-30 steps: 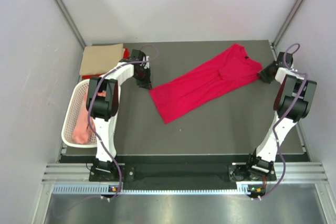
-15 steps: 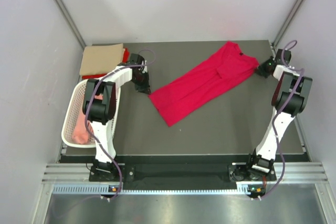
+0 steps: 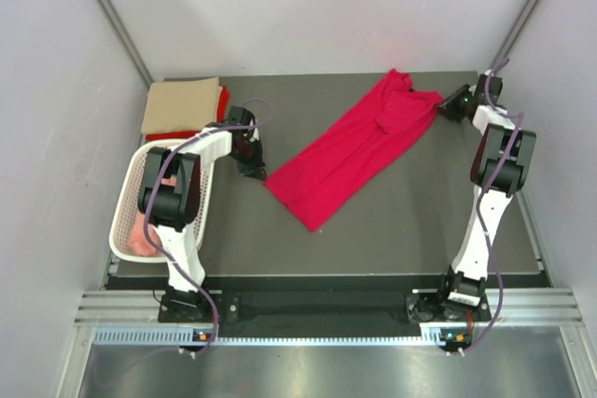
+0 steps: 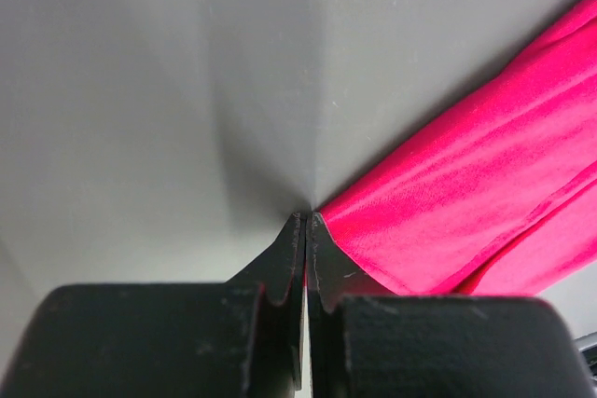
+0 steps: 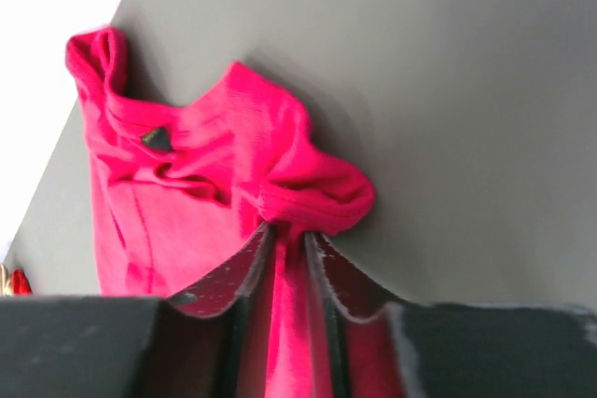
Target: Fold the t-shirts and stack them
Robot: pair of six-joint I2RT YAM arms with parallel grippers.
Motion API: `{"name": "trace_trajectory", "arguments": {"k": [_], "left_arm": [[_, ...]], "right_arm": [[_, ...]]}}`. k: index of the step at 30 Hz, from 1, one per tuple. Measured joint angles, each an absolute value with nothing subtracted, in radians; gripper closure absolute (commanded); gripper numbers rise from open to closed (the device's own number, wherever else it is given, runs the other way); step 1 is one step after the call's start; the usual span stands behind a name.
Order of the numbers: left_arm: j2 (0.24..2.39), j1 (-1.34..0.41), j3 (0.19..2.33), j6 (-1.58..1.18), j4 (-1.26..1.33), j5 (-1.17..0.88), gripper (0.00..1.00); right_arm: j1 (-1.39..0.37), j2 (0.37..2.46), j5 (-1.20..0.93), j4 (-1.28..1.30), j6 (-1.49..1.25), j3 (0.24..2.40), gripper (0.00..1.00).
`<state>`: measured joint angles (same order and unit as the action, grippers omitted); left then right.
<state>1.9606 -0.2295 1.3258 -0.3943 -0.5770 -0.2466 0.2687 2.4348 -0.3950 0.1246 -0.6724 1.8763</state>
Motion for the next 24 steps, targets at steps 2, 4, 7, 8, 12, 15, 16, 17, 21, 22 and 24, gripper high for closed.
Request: {"name": "trace_trajectory", "arguments": {"k": [2,4,7,8,12,15,16,17,21,22,24], "left_arm": [[1.959,-0.23,1.323,-0.396,-0.577,-0.247,1.0],[1.955,-0.23,1.317,-0.399,-0.575,-0.248,1.0],[1.947,-0.232,1.305,-0.403,-0.575,-0.25,1.0],[1.945,-0.233,1.301,-0.404,-0.575,-0.25,1.0],[1.943,-0.237,1.299,-0.404,-0.576,-0.248,1.0],[1.943,-0.237,1.299,-0.403,-0.576,-0.248,1.0],[1.943,-0.237,1.299,-0.403,-0.577,-0.249,1.0],[1.943,-0.237,1.299,-0.403,-0.577,-0.249,1.0],[1.943,-0.237,1.299,-0.402,-0.577,-0.249,1.0],[1.943,-0.237,1.299,-0.401,-0.578,-0.249,1.0],[1.943,-0.237,1.299,-0.4,-0.577,-0.25,1.0]], "right_arm": [[0.262,2.442,-0.394,0.143,-0.667,1.9,0.68],[0.258,2.442,-0.387,0.161,-0.66,1.908,0.62],[0.258,2.423,-0.367,0.19,-0.655,1.905,0.5],[0.258,2.397,-0.352,0.199,-0.651,1.876,0.49],[0.265,2.254,-0.267,0.303,-0.651,1.717,0.45],[0.264,2.125,-0.223,0.369,-0.659,1.571,0.45],[0.264,2.083,-0.216,0.382,-0.666,1.524,0.46],[0.26,2.026,-0.208,0.402,-0.675,1.459,0.46],[0.201,1.864,-0.183,0.452,-0.696,1.284,0.46],[0.168,1.827,-0.178,0.457,-0.705,1.238,0.46],[0.089,1.756,-0.172,0.461,-0.722,1.145,0.47]]}}
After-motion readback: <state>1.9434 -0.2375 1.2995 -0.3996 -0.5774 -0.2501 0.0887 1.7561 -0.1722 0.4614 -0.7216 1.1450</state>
